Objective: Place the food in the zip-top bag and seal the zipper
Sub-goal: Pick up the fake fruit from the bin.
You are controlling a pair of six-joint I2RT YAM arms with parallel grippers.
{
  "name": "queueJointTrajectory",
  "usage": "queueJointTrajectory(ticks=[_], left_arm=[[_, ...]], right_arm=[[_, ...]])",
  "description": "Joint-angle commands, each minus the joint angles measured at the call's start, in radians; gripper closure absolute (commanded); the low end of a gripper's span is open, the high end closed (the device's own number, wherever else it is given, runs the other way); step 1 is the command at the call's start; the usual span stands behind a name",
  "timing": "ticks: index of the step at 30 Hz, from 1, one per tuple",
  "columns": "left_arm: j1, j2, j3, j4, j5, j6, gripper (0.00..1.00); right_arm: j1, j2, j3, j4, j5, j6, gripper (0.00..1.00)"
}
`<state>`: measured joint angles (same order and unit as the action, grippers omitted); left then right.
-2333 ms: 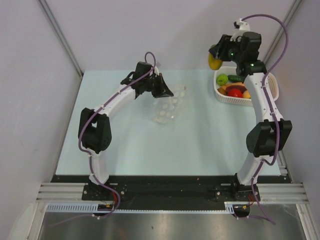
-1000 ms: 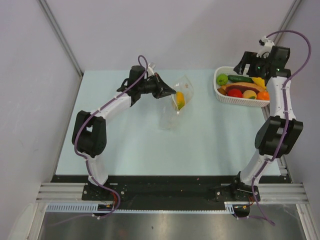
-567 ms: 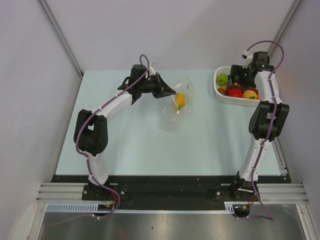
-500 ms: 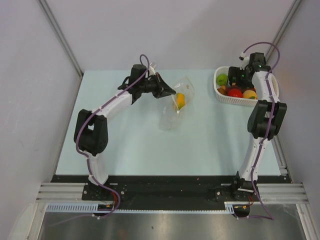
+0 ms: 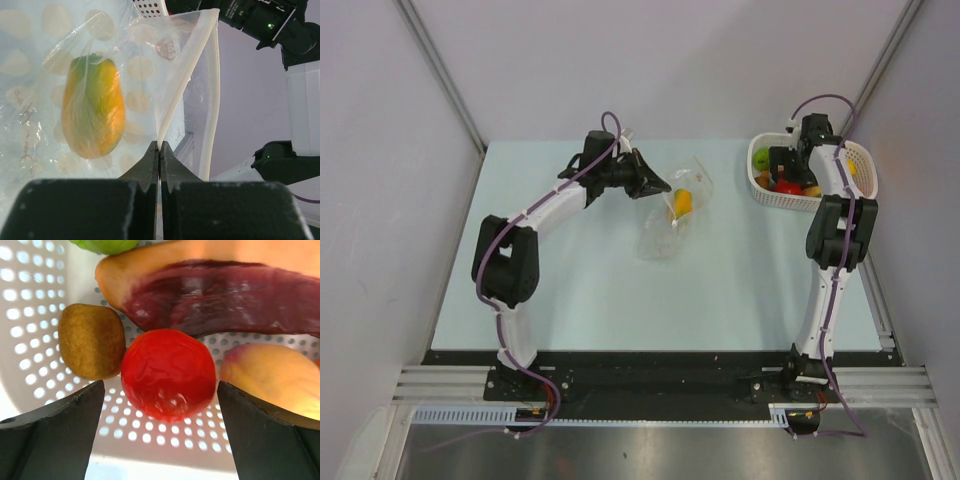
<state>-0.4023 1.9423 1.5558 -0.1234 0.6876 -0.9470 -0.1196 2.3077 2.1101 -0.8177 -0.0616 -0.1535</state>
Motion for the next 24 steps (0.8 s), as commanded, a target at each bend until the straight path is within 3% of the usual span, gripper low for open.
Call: queueJointTrajectory(ticks=[1,5,8,14,20,24], left_arm=[[0.010,0.003,0.050,0.004,0.004,0.024,1.00],[0.011,0.007,0.053,0.001,0.003,0.027,1.00],[0.011,0.012,0.056,-0.001,0.004,0.027,1.00],[0.011,0.006,0.061,-0.004,0.013,0.031,1.00],[0.011,0.000,0.069,-0.004,0.030,0.031,1.00],[0.011,-0.005,0.070,0.004,0.035,0.027,1.00]], right_arm=[[0.023,0.039,0.047,0.008,0.060,-0.034,0.00],[0.024,0.059,0.057,0.000,0.083,-0.046,0.01],[0.021,0.059,0.067,-0.006,0.072,-0.041,0.10],[0.009,-0.014,0.094,0.006,-0.024,-0.008,0.40],[0.008,-0.172,0.090,0.052,-0.275,0.071,0.66],[0.041,-0.293,0.033,0.120,-0.490,0.166,0.73]])
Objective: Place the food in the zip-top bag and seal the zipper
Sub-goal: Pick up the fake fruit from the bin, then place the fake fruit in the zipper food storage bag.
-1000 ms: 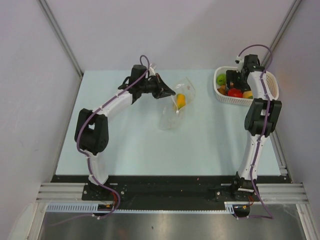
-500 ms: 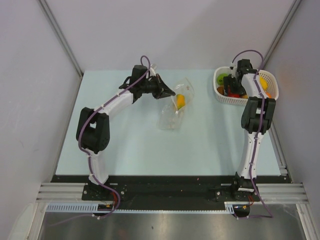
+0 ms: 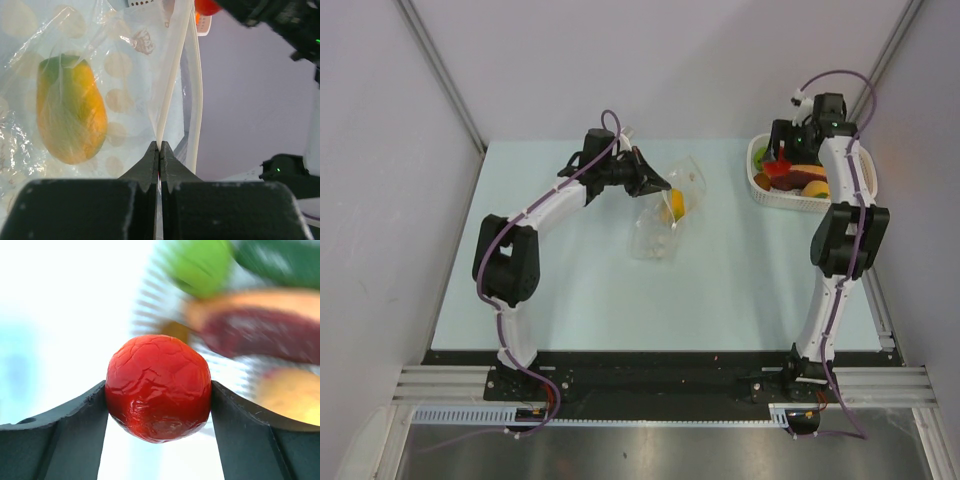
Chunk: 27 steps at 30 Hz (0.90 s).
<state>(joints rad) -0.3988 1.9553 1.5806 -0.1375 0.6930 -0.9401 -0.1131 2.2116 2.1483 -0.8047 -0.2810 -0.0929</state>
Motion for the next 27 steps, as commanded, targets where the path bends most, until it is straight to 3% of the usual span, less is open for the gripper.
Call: queueJointTrajectory(ticks=[1,7,18,21,22,25,27], left_arm=[[0.008,-0.019,0.045,0.019,0.033,0.020,1.00],[0.008,-0.029,0.030,0.029,0.045,0.020,1.00],[0.008,-0.067,-0.013,0.050,0.057,0.015,1.00],[0.008,-0.075,-0.018,0.053,0.060,0.017,1.00],[0.008,-0.076,-0.019,0.053,0.059,0.018,1.00],[0.008,-0.081,-0.019,0.056,0.056,0.020,1.00],[0.008,-0.079,-0.019,0.056,0.053,0.020,1.00]], right_arm=[[0.061,-0.245,-0.043,0.142,-0.306,0.129,0.73],[0.248,-0.378,-0.174,0.199,-0.405,0.191,0.73],[0.431,-0.349,-0.254,0.066,-0.316,0.035,0.70],[0.446,-0.342,-0.254,0.032,-0.308,0.016,0.51],[0.446,-0.340,-0.251,0.026,-0.314,0.001,0.32],[0.448,-0.346,-0.220,0.006,-0.343,-0.007,0.05],[0.443,-0.351,-0.200,-0.002,-0.349,0.002,0.00]])
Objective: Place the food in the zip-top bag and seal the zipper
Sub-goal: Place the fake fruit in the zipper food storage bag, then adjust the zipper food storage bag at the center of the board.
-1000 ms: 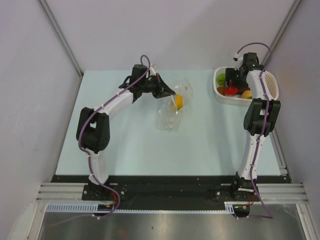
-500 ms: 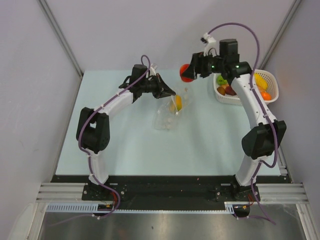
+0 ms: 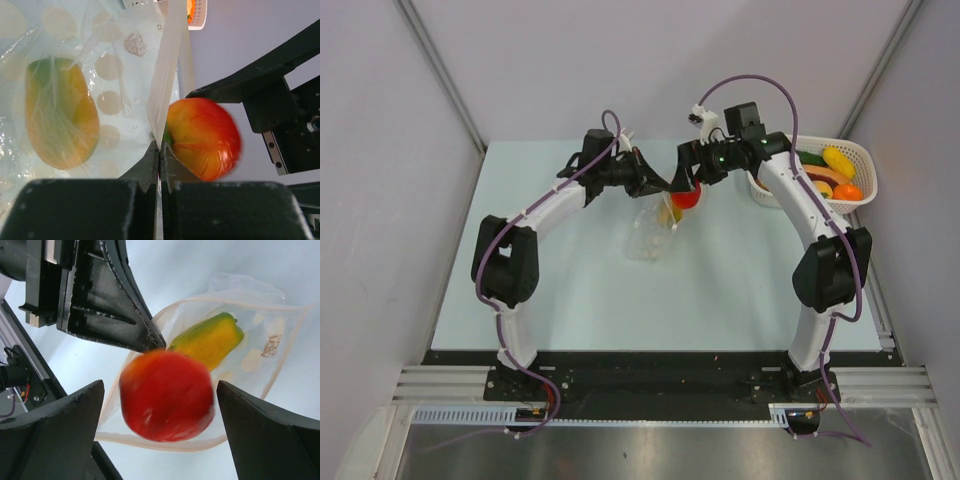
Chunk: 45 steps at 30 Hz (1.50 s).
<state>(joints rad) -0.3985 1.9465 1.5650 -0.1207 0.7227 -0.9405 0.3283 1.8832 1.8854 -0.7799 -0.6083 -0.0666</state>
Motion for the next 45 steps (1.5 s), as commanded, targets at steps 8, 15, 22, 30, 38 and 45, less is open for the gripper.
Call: queueJointTrajectory(ticks=[8,15,22,30,38,45], left_arm=[[0.007,-0.066,-0.005,0.046,0.026,0.016,1.00],[0.007,-0.057,0.000,0.053,0.026,0.008,1.00],[0.007,-0.066,-0.002,0.046,0.018,0.014,1.00],[0.010,-0.132,0.090,-0.234,-0.031,0.254,1.00],[-0.086,-0.205,0.316,-0.694,-0.566,0.846,1.00],[-0.143,-0.198,0.297,-0.731,-0.589,0.905,1.00]], right_arm=[[-0.129,-0.087,-0.023,-0.027,0.024,0.099,0.08],[-0.141,-0.072,-0.143,-0.027,0.093,0.122,0.22],[-0.138,0.004,-0.167,-0.028,0.004,0.152,0.42],[-0.204,-0.065,-0.069,0.083,-0.301,0.318,1.00],[-0.170,-0.220,-0.095,0.082,-0.294,0.311,1.00],[-0.152,-0.185,-0.112,0.083,-0.251,0.286,1.00]])
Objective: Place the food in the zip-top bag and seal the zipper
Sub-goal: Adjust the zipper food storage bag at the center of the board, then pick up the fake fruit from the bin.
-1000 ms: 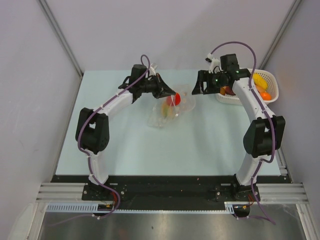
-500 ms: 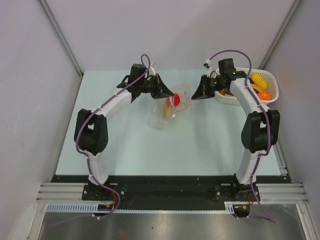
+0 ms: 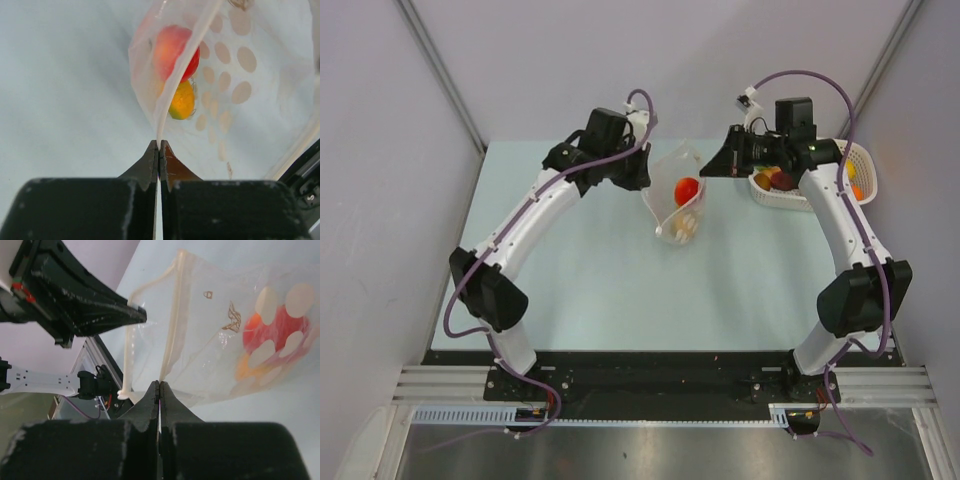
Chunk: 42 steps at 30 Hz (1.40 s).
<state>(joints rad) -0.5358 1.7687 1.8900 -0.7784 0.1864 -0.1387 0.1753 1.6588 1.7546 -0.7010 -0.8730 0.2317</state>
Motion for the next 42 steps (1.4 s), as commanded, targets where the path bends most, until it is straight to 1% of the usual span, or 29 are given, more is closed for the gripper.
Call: queueJointTrajectory(ticks=[1,4,8,9,11,12,13,14,15,16,17,18,20,21,24,29,32,36,42], left_arm=[[-0.006,-0.025,-0.037,-0.061,-0.050,0.088,1.00],[0.008,0.001,-0.042,-0.044,-0.018,0.033,1.00],[0.063,0.079,0.007,-0.068,0.062,-0.048,1.00],[0.066,0.086,0.011,-0.059,0.067,-0.055,1.00],[0.066,0.092,0.014,-0.047,0.062,-0.055,1.00],[0.068,0.095,0.023,-0.044,0.070,-0.056,1.00],[0.068,0.100,0.026,-0.045,0.080,-0.059,1.00],[0.066,0.104,0.027,-0.044,0.085,-0.061,1.00],[0.068,0.112,0.030,-0.045,0.085,-0.061,1.00],[0.068,0.115,0.032,-0.048,0.090,-0.058,1.00],[0.069,0.120,0.035,-0.050,0.096,-0.058,1.00],[0.069,0.124,0.037,-0.050,0.097,-0.058,1.00],[0.071,0.127,0.041,-0.045,0.105,-0.059,1.00],[0.073,0.129,0.043,-0.045,0.107,-0.058,1.00],[0.073,0.133,0.052,-0.044,0.108,-0.053,1.00],[0.074,0.138,0.049,-0.048,0.105,-0.050,1.00],[0.074,0.140,0.044,-0.048,0.108,-0.053,1.00],[0.079,0.141,0.041,-0.047,0.111,-0.055,1.00],[0.082,0.153,0.041,-0.050,0.113,-0.053,1.00]], right_arm=[[0.001,0.048,0.031,-0.009,0.022,-0.029,1.00],[-0.019,0.094,0.051,-0.041,0.051,-0.061,1.00],[-0.068,0.142,0.071,-0.069,0.092,-0.109,1.00],[-0.079,0.151,0.081,-0.072,0.104,-0.120,0.94],[-0.114,0.163,0.121,-0.083,0.120,-0.150,0.73],[-0.129,0.167,0.132,-0.083,0.132,-0.160,0.51],[-0.146,0.176,0.146,-0.077,0.138,-0.167,0.40],[-0.195,0.183,0.158,-0.074,0.144,-0.179,0.33],[-0.215,0.194,0.192,-0.075,0.176,-0.216,0.26],[-0.238,0.209,0.210,-0.074,0.198,-0.229,0.22],[-0.275,0.241,0.227,-0.078,0.254,-0.256,0.15],[-0.293,0.261,0.267,-0.086,0.291,-0.300,0.14],[-0.348,0.327,0.301,-0.098,0.360,-0.331,0.09],[-0.362,0.350,0.345,-0.109,0.386,-0.345,0.09],[-0.414,0.429,0.407,-0.149,0.462,-0.390,0.06],[-0.439,0.516,0.477,-0.201,0.685,-0.471,0.00],[-0.439,0.562,0.477,-0.203,0.771,-0.500,0.00],[-0.438,0.625,0.496,-0.195,0.839,-0.505,0.00],[-0.436,0.714,0.520,-0.181,0.833,-0.499,0.00]])
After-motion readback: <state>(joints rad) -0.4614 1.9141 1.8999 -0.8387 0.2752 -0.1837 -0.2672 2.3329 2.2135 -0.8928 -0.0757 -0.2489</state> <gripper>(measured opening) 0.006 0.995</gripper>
